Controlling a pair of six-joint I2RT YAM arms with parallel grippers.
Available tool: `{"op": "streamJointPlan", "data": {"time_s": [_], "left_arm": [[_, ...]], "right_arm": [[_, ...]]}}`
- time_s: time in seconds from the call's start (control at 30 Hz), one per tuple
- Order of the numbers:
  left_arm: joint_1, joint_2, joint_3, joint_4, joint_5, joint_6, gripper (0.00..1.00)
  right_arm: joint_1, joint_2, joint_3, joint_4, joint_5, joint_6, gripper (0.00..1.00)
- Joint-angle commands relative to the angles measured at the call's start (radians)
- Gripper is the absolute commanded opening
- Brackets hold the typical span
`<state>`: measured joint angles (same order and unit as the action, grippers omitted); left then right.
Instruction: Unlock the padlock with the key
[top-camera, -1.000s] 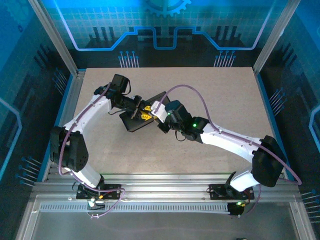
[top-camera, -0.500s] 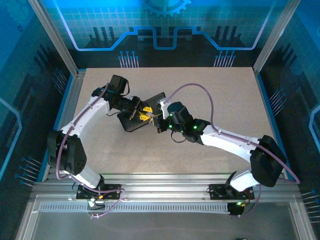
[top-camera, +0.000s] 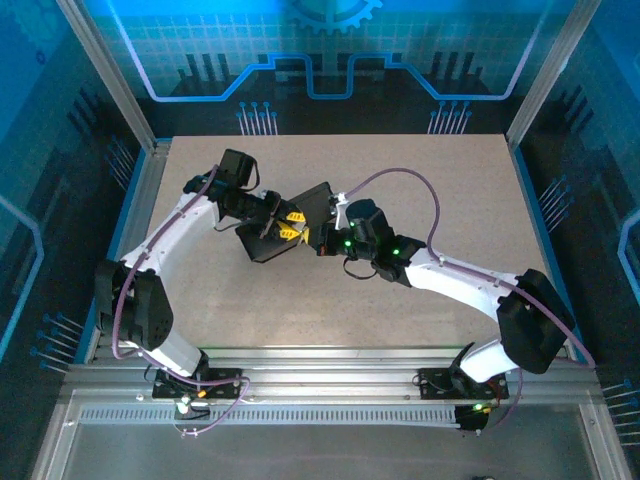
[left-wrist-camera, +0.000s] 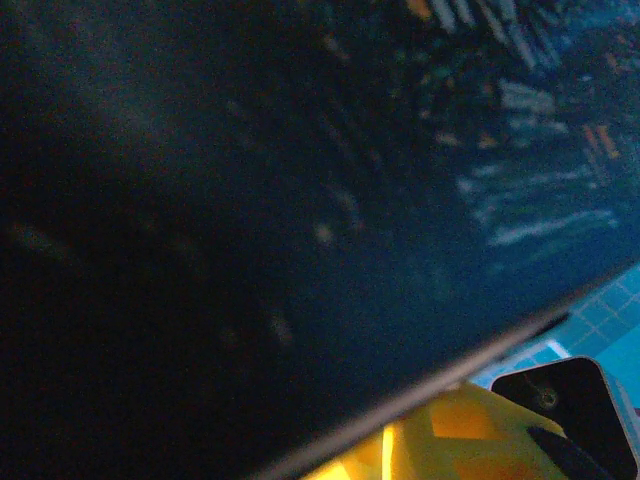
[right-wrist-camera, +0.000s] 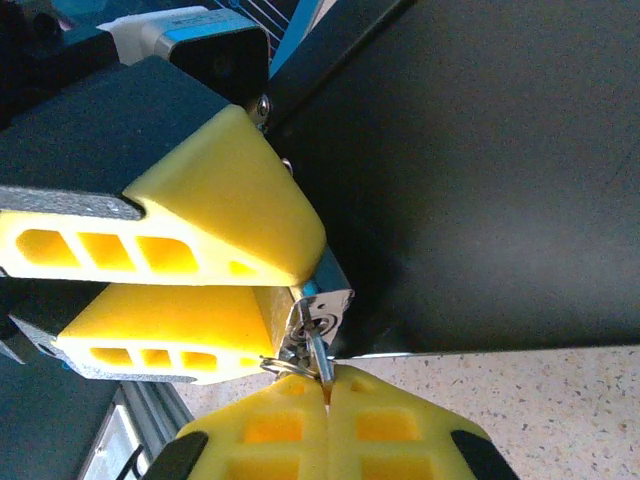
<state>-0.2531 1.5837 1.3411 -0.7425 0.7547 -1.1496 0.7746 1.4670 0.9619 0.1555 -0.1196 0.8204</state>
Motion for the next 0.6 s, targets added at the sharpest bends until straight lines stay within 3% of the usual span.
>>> {"op": "streamJointPlan", "data": {"time_s": [0.0,0.1,0.2,0.57], "left_arm": [[-0.028,0.003,0.02,0.017,0.037,0.048,0.22],[-0.019,-0.003,0.036,0.0,0.032,0.066,0.37],[-0.01,-0.011,0.04,-0.002,0.029,0.076,0.44],[0.055,-0.037,0.052,-0.005,0.035,0.095,0.49]], "right_arm": [[-0.002,-0.002,0.024,0.25,-0.113,0.037,0.0],[-0.015,-0.002,0.007,0.274,-0.124,0.064,0.0],[-0.018,-0.007,0.004,0.27,-0.127,0.074,0.0],[-0.07,-0.029,-0.026,0.209,-0.121,0.089,0.0]]}}
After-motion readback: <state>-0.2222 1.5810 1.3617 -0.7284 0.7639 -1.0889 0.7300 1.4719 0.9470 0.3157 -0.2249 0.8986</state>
